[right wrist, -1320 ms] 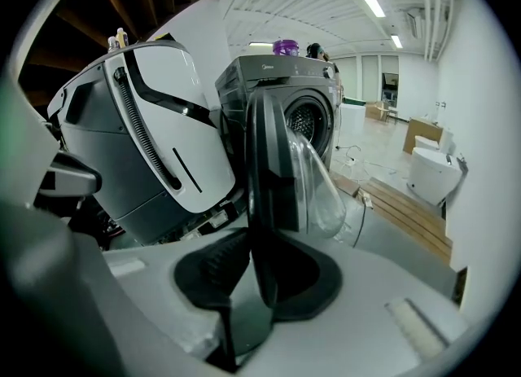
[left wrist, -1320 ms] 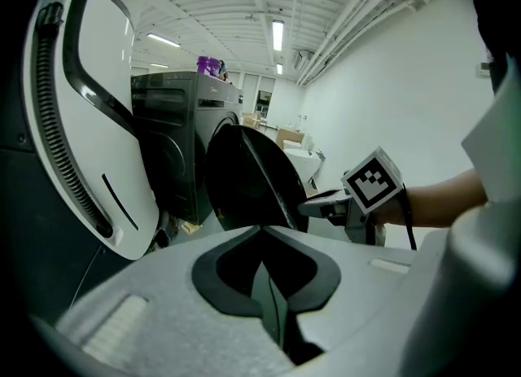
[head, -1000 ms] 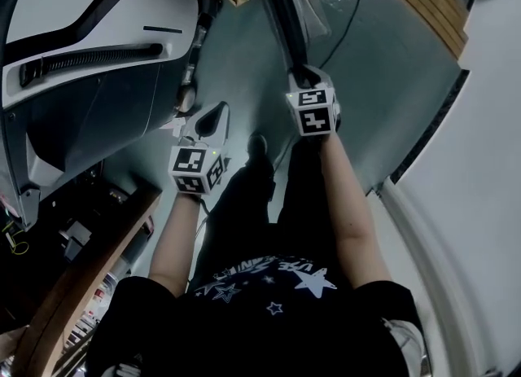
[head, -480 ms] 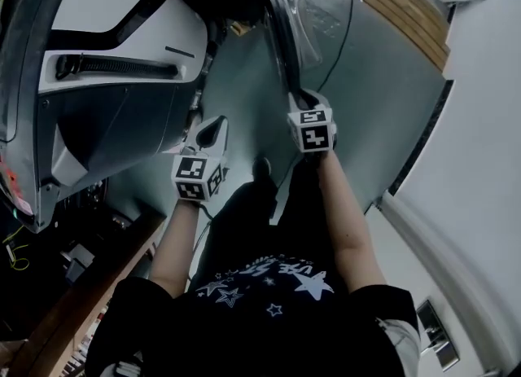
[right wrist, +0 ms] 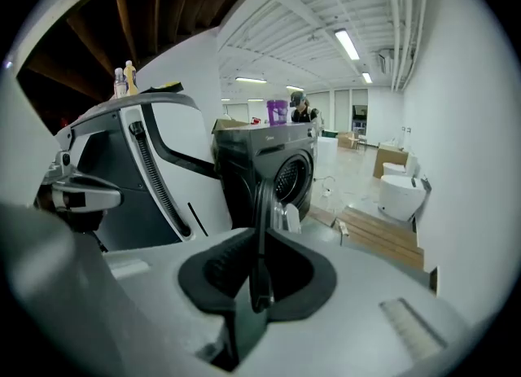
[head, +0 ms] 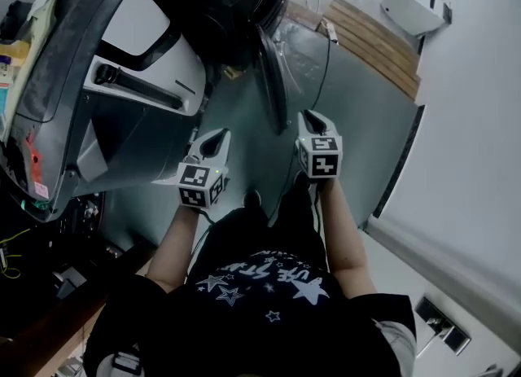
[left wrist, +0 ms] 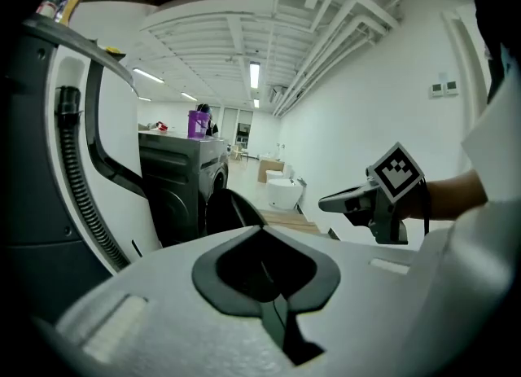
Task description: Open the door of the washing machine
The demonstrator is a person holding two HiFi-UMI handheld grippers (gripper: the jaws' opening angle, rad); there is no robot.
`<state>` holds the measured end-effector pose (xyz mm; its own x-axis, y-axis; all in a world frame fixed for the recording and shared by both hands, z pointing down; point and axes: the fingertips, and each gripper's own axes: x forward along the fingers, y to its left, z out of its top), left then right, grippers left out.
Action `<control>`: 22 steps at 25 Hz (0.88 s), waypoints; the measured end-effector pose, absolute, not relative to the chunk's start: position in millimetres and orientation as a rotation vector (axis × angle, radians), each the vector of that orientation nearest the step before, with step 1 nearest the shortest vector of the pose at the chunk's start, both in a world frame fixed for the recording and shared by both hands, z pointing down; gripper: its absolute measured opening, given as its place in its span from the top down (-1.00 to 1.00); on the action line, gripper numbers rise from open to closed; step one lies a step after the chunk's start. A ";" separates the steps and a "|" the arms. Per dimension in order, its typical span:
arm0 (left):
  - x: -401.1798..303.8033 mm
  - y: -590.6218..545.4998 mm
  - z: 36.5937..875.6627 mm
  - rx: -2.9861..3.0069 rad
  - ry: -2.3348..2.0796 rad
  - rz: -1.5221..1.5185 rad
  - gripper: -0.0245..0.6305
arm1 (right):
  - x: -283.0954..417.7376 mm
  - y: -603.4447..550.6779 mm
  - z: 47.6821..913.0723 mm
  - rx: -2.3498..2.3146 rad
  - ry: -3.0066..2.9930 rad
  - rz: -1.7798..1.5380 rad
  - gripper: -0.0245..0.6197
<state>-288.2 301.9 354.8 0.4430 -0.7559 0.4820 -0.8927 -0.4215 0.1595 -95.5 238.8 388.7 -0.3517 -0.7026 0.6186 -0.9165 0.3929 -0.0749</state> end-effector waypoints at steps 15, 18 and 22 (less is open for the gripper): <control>-257.9 325.2 270.9 2.446 -1.387 0.306 0.89 | -39.8 282.5 279.8 1.540 -2.219 0.411 0.82; -256.9 331.0 262.4 2.479 -1.376 0.296 0.89 | -34.0 290.5 271.2 1.580 -2.223 0.404 0.82; -261.0 333.8 262.6 2.511 -1.349 0.290 0.89 | -35.9 296.1 264.1 1.623 -2.230 0.385 0.82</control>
